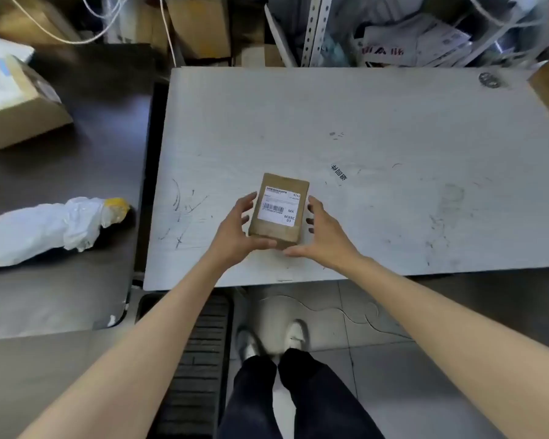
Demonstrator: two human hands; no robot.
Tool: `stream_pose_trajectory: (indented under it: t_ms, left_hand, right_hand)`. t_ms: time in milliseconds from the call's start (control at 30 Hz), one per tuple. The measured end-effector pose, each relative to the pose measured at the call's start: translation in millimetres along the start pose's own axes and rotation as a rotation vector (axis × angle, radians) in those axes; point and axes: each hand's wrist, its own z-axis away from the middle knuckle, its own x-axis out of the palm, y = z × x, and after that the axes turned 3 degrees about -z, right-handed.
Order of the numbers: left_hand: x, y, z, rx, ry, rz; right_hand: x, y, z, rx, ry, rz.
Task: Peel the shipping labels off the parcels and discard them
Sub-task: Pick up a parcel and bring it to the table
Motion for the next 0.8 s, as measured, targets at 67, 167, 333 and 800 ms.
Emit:
stream_pose_trajectory:
  t_ms: [67,167,333,800]
  left_hand:
    - [-2,-5,-5,0.05,0.03,0.039]
    - [-2,-13,-8,0.05,0.048,0.099]
    - [-4,-1,-4,0.054,0.094,0.118]
    - [-40,109,12,0.196,0.242,0.081]
  right_hand:
    - [5,3,-5,-0.014,0.022,-0.038]
    - [15,14,-12,-0.024,0.019,-0.098]
    - [15,7,-16,-0.035,0.03,-0.129]
    - [-62,-94,-17,-0.267,0.181,-0.108]
